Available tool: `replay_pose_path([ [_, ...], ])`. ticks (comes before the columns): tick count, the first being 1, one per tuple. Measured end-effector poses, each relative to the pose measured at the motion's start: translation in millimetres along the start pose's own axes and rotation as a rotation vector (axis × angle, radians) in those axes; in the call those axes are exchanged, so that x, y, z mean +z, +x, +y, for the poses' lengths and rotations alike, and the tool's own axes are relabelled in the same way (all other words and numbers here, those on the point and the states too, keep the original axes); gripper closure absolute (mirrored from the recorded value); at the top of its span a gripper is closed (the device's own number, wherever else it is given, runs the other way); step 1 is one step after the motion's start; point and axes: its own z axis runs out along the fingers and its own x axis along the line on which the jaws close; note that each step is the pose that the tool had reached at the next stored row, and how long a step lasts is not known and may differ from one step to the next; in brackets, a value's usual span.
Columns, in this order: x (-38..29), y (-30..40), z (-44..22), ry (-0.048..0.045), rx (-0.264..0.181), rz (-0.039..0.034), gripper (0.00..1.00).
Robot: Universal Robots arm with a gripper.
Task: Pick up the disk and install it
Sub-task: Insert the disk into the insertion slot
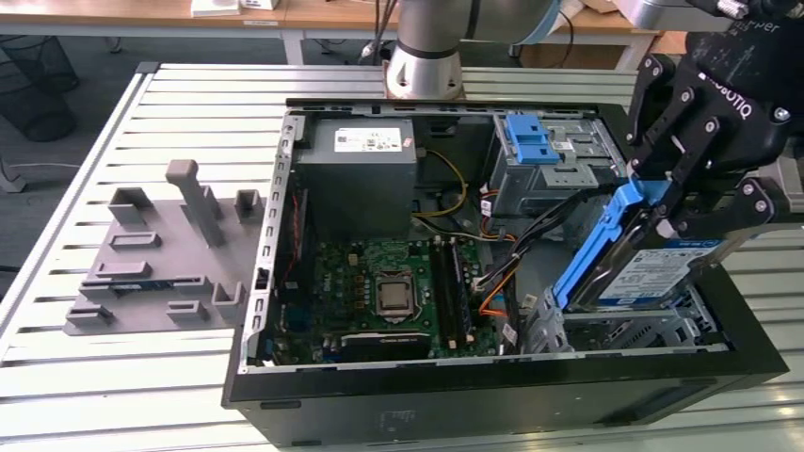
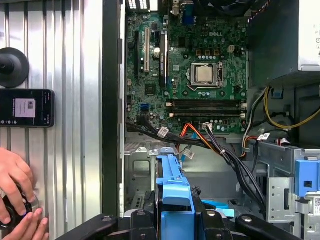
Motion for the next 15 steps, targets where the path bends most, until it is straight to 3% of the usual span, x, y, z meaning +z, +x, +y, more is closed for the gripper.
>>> replay_pose_path([
  [2, 0.0, 0.0, 0.0, -0.0001, 0.0, 0.0001, 0.62],
  [5, 3.4, 0.1, -0.1, -0.0001, 0.0, -0.0003, 0.5],
  [11, 14.3, 0.1, -1.1, -0.0001, 0.0, -0.0001, 0.51],
  [13, 17.8, 0.1, -1.5, -0.0001, 0.0, 0.0, 0.64],
  [15, 21.5, 0.2, -1.9, -0.0001, 0.0, 0.0, 0.7],
])
